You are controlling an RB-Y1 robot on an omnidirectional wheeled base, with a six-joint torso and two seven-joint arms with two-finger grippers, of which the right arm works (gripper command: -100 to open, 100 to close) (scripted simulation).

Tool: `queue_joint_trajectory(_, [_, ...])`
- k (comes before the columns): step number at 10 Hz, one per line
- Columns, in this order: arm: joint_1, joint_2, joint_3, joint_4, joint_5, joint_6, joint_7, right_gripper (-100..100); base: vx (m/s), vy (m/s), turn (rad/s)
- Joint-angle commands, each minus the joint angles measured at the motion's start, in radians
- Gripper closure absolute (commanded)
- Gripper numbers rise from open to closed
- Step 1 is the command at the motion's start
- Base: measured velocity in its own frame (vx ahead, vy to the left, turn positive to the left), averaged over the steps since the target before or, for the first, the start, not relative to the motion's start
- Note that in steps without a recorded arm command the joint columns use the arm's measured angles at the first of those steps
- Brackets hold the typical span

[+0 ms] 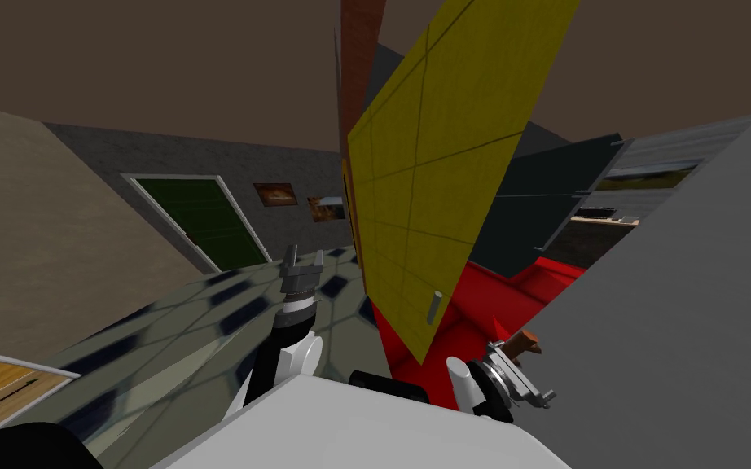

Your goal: Push the door open

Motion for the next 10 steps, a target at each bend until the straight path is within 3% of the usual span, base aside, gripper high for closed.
queue_joint_trajectory(1, [0.017, -0.004, -0.025, 0.012, -0.025, -0.028, 0.001, 100, 0.019, -0.054, 0.071])
queue_joint_trajectory(6, [0.017, -0.006, -0.033, 0.015, -0.035, -0.037, 0.002, 100, 0.006, -0.029, 0.012])
queue_joint_trajectory(7, [0.017, -0.009, -0.051, 0.022, -0.057, -0.056, 0.004, 100, 0.024, -0.061, 0.085])
queue_joint_trajectory(10, [0.017, -0.012, -0.07, 0.03, -0.079, -0.077, 0.006, 100, 0.021, -0.083, 0.047])
